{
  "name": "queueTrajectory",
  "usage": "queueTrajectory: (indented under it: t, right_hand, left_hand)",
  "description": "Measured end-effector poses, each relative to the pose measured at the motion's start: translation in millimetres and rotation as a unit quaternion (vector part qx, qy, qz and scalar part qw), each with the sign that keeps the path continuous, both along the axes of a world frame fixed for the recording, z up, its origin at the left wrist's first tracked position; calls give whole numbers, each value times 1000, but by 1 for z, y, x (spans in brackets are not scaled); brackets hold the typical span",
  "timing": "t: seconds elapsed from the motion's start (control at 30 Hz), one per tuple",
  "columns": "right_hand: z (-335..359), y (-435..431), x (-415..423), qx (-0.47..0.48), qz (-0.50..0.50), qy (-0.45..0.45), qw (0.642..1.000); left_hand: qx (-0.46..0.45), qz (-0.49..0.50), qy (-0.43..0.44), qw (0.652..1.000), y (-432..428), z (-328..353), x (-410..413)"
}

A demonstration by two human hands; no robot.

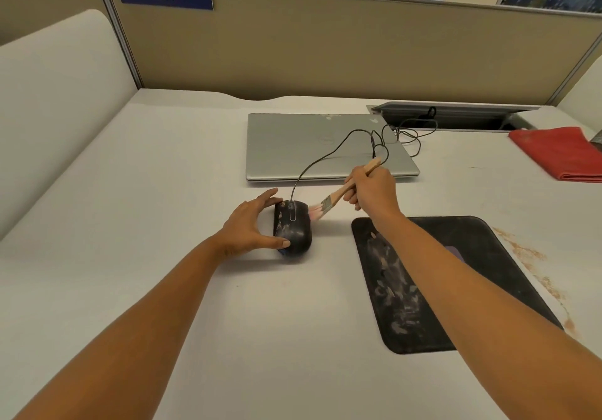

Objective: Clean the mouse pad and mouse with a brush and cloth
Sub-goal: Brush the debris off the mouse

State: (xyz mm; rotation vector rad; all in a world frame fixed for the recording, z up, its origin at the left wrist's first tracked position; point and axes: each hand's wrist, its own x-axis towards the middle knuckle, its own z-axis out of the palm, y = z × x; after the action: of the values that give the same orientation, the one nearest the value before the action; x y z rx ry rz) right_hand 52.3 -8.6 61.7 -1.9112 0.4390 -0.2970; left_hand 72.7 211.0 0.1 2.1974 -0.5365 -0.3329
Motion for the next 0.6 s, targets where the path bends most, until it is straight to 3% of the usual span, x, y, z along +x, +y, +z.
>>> queueTrajectory:
  t: [0.13, 0.3, 0.43, 0.6]
  right_hand:
    - [6, 7, 14, 36, 35, 7, 999]
    - [12, 14, 27, -54, 9, 10, 998]
    - [13, 23, 35, -42, 42, 34, 998]
    - [12, 12, 36, -50, 6, 47, 998]
  left_hand:
    - [2, 1, 1, 1000, -1, 1, 1]
    - [4, 2, 2, 1000, -1, 2, 0]
    - [10, 1, 6, 1000, -1, 2, 1]
    - [16, 1, -3, 1000, 0, 0, 1]
